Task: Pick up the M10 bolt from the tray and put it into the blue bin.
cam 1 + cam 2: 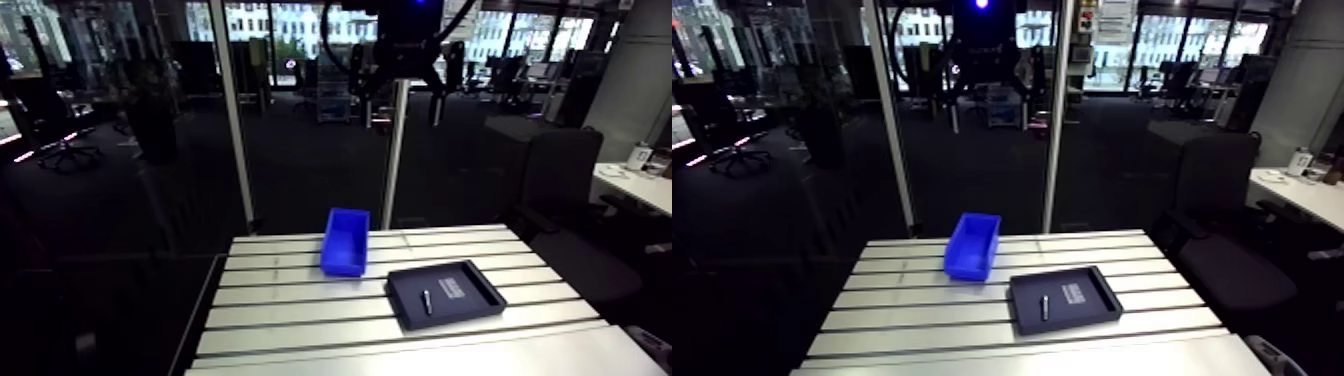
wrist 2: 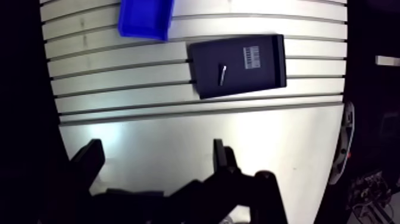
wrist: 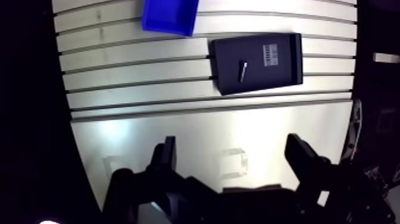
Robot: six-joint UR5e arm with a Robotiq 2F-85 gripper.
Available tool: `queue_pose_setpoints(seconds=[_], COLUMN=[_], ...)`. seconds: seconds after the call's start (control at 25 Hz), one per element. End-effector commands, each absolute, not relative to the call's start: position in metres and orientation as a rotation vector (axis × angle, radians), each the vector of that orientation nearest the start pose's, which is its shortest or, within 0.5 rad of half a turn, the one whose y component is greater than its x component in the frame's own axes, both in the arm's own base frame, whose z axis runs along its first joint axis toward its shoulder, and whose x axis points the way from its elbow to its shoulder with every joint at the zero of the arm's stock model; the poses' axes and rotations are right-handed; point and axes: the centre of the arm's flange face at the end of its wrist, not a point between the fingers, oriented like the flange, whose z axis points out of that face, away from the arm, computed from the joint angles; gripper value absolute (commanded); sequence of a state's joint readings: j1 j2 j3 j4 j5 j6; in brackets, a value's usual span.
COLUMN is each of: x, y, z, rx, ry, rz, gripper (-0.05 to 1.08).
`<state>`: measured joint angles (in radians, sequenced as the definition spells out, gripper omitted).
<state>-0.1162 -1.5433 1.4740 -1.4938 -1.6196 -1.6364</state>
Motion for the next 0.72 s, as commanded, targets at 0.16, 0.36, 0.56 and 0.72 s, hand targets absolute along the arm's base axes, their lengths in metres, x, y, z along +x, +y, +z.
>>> queue_pose_setpoints(seconds=[0.16, 0.36, 0.56, 0.72], x=[-0.514, -0.514, -0.511, -0.513], y=[-0.046, -0.018, 0.003, 0.012], z=[0.473, 0.449, 0.42, 0.399], rx=[0.116, 0.147, 0.136, 0.146], ry=[3.098, 3.087, 3.072, 3.073], rz=[0.072, 0.065, 0.051, 0.048], gripper=[0.01, 0.01, 0.01, 0.01])
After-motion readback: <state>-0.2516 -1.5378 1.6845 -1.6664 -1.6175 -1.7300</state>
